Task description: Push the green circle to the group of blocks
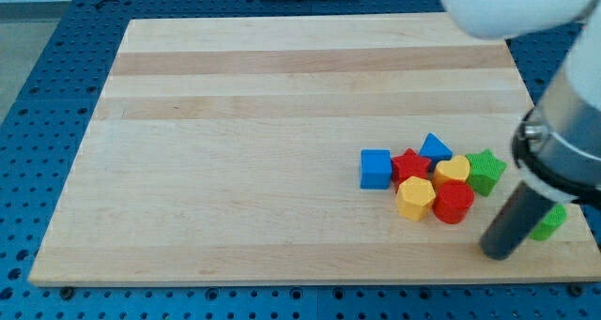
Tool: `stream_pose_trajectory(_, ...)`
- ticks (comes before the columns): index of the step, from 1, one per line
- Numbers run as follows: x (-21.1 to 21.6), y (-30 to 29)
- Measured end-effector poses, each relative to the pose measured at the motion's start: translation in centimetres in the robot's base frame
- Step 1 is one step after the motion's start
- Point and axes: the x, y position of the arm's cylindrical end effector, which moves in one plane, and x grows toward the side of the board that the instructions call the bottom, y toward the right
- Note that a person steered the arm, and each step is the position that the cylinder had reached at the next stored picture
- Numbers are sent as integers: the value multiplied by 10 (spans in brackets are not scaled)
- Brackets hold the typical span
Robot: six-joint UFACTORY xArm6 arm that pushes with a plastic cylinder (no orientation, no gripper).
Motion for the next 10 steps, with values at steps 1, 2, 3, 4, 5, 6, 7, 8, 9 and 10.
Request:
stream_pose_trajectory(1,21,31)
stream_pose_trajectory(2,20,81)
stream_pose_trajectory(3,16,145)
stream_pose_trajectory(4,-1,142)
stream_pose_trajectory(5,-8,122)
stream_pose_trajectory(6,-12,102)
stream_pose_trajectory(7,-12,77)
stream_pose_trajectory(8,-12,57)
stream_pose_trajectory(9,-13,38)
stream_pose_trajectory(10,-22,20)
